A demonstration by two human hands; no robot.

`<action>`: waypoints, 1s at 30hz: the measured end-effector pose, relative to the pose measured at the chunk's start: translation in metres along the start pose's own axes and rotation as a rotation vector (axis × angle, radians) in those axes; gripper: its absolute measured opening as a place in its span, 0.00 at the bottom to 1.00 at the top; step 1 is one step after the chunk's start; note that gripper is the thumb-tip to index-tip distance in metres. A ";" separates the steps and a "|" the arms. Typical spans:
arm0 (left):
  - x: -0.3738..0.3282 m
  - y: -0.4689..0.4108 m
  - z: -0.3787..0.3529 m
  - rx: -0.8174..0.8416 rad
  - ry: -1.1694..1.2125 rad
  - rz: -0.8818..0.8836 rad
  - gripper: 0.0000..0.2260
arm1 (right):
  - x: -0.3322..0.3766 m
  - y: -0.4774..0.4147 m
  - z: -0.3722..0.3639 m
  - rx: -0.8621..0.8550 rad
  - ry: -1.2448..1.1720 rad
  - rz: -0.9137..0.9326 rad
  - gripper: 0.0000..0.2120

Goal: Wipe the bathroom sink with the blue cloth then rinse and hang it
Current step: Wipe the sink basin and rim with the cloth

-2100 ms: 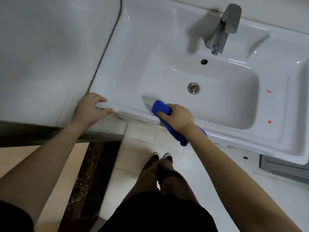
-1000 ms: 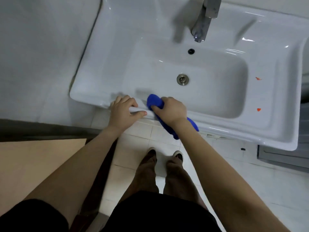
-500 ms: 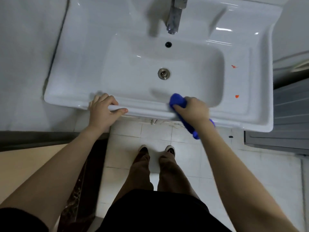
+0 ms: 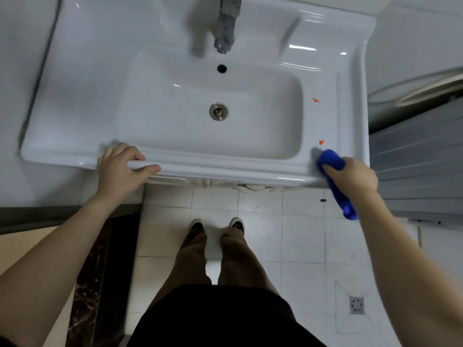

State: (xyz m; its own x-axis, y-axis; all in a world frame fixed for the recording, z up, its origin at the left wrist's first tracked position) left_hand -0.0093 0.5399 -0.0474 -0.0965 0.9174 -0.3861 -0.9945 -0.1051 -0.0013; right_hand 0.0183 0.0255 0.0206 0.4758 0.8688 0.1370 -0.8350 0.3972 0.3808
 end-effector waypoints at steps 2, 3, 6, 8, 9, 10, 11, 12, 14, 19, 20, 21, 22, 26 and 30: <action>-0.002 0.000 0.001 0.019 -0.005 0.007 0.20 | 0.053 0.013 -0.031 0.048 -0.010 0.171 0.16; -0.003 -0.001 0.003 0.031 -0.003 0.012 0.19 | 0.090 0.024 -0.049 0.074 -0.036 0.274 0.16; -0.005 -0.002 0.008 0.068 0.004 0.009 0.15 | 0.190 0.063 -0.087 0.201 -0.126 0.488 0.17; -0.007 -0.005 0.010 0.076 0.003 0.001 0.14 | 0.204 0.068 -0.093 0.266 -0.162 0.538 0.17; -0.008 -0.005 0.010 0.079 -0.002 0.004 0.14 | 0.192 0.062 -0.089 0.250 -0.177 0.533 0.17; -0.009 -0.005 0.010 0.080 -0.009 0.012 0.14 | 0.169 0.053 -0.080 0.216 -0.180 0.500 0.17; -0.008 -0.004 0.010 0.076 -0.013 0.019 0.14 | 0.138 0.042 -0.069 0.177 -0.164 0.445 0.18; -0.008 -0.003 0.009 0.069 -0.016 0.021 0.14 | 0.101 0.029 -0.055 0.134 -0.135 0.374 0.17; -0.008 -0.003 0.008 0.052 -0.014 0.011 0.14 | 0.024 0.005 -0.023 0.054 -0.096 0.177 0.17; -0.005 -0.002 0.008 0.060 -0.022 0.004 0.13 | 0.003 0.002 -0.011 -0.014 -0.034 0.105 0.17; -0.007 -0.003 0.009 0.068 -0.026 0.003 0.13 | 0.033 0.011 -0.026 0.016 -0.053 0.177 0.16; -0.008 -0.004 0.009 0.074 -0.030 0.005 0.13 | 0.069 0.022 -0.042 0.047 -0.078 0.261 0.16; -0.009 -0.005 0.010 0.080 -0.034 0.011 0.13 | 0.107 0.036 -0.058 0.079 -0.103 0.349 0.17; -0.010 -0.005 0.012 0.099 -0.041 0.012 0.13 | 0.197 0.073 -0.087 0.250 -0.178 0.541 0.18; -0.007 -0.005 0.013 0.088 -0.017 0.035 0.13 | 0.121 0.032 -0.060 0.183 -0.116 0.394 0.18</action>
State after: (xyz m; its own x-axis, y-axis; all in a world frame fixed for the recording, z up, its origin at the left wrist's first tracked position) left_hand -0.0045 0.5391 -0.0332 -0.1314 0.9203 -0.3686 -0.9902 -0.1041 0.0931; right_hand 0.0326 0.1611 -0.0060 0.1679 0.9004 0.4013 -0.9010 -0.0250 0.4330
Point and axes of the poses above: each hand's wrist, its own y-axis away from the middle knuckle, its own z-axis out of the back of the hand, x = y × z, the point moved 1 cm from there along -y, towards the middle knuckle, and after that the axes turned 8 degrees about -y, right-handed, at the moved point
